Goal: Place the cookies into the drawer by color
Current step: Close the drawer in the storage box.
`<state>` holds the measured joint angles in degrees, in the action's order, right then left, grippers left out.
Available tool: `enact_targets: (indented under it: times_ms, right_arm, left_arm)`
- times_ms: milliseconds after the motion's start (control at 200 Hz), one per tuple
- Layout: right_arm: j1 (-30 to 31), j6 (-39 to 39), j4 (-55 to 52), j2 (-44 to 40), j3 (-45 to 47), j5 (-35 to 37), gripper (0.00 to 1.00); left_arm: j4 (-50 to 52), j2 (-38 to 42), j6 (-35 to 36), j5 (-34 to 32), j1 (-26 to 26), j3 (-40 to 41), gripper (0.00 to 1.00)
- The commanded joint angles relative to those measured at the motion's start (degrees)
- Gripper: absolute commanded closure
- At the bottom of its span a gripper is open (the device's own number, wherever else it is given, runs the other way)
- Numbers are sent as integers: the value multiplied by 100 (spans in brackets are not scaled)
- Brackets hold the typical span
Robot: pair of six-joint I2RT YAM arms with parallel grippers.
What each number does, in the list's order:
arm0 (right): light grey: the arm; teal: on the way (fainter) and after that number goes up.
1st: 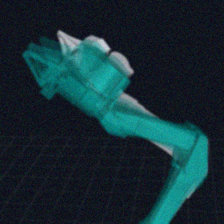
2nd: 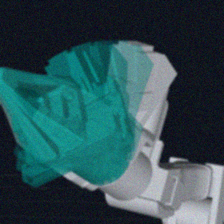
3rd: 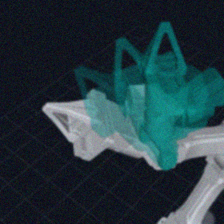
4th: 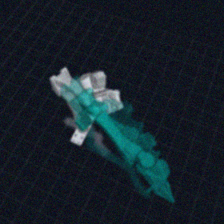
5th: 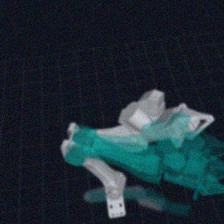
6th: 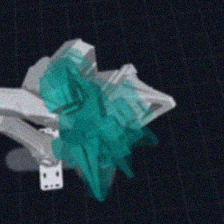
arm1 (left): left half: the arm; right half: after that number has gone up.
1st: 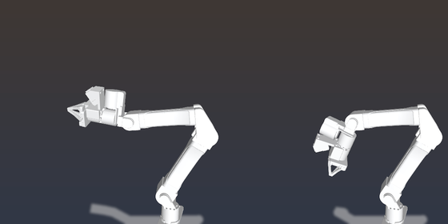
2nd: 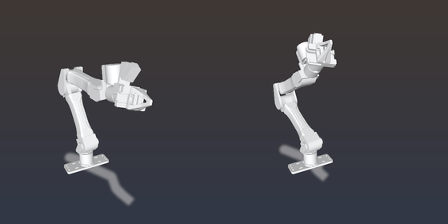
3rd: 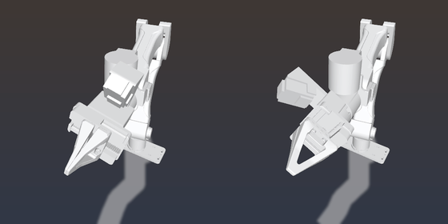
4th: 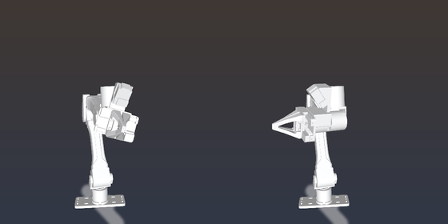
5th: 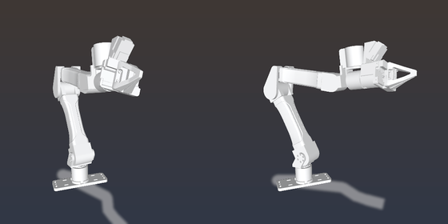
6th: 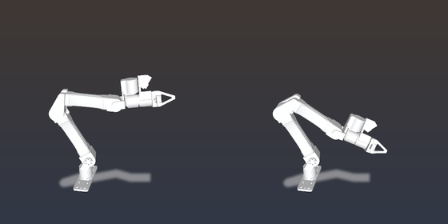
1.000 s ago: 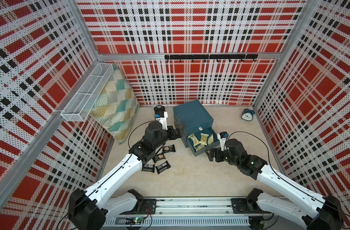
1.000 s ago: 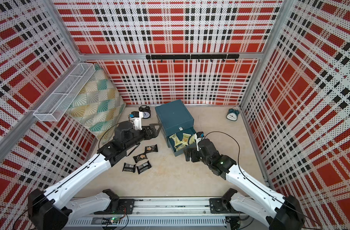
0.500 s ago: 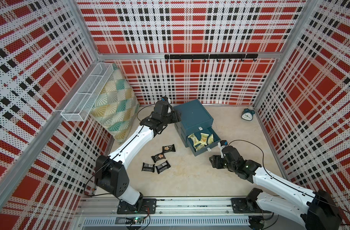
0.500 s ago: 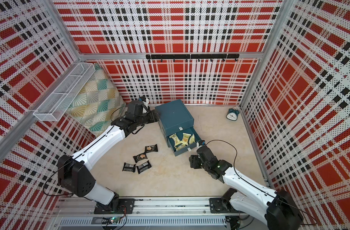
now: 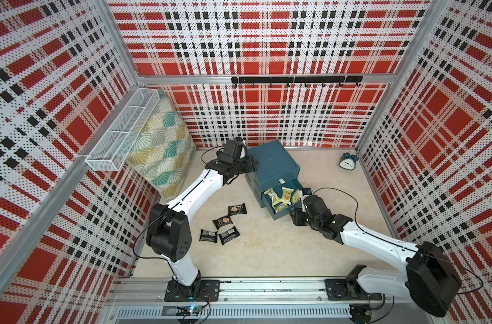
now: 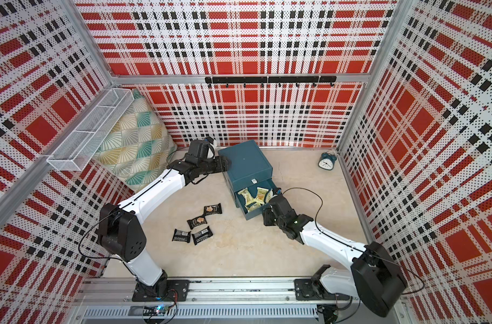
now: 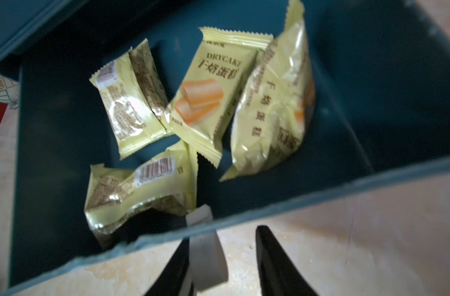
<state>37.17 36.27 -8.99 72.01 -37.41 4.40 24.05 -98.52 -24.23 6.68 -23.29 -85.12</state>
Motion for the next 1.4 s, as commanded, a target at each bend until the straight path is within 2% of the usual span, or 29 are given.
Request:
enact_targets:
  times_ms: [0, 356, 757, 967, 1092, 1107, 1398]
  right_arm:
    - [-182, 18, 628, 323, -306, -155, 62]
    - [-513, 573, 1515, 1333, -1088, -601, 63]
    - [-700, 1721, 3027, 1908, -960, -1076, 60]
    - [-702, 1894, 3136, 1916, -812, -1051, 59]
    - [-698, 2060, 3296, 1685, -375, -861, 59]
    - [-698, 2079, 3330, 1668, -314, -854, 59]
    - [-703, 2251, 3802, 1858, 172, -927, 48]
  left_arm:
    - [83, -27, 240, 101, 96, 223, 31]
    - [-94, -53, 217, 510, 232, 418, 32]
    - [-202, 33, 199, 768, 222, 523, 30]
    - [-333, 204, 225, 922, 211, 618, 19]
    - [-527, 426, 226, 983, 203, 748, 7]
    - [-556, 454, 219, 991, 202, 763, 0]
    - [-958, 821, 166, 1117, 198, 1012, 1]
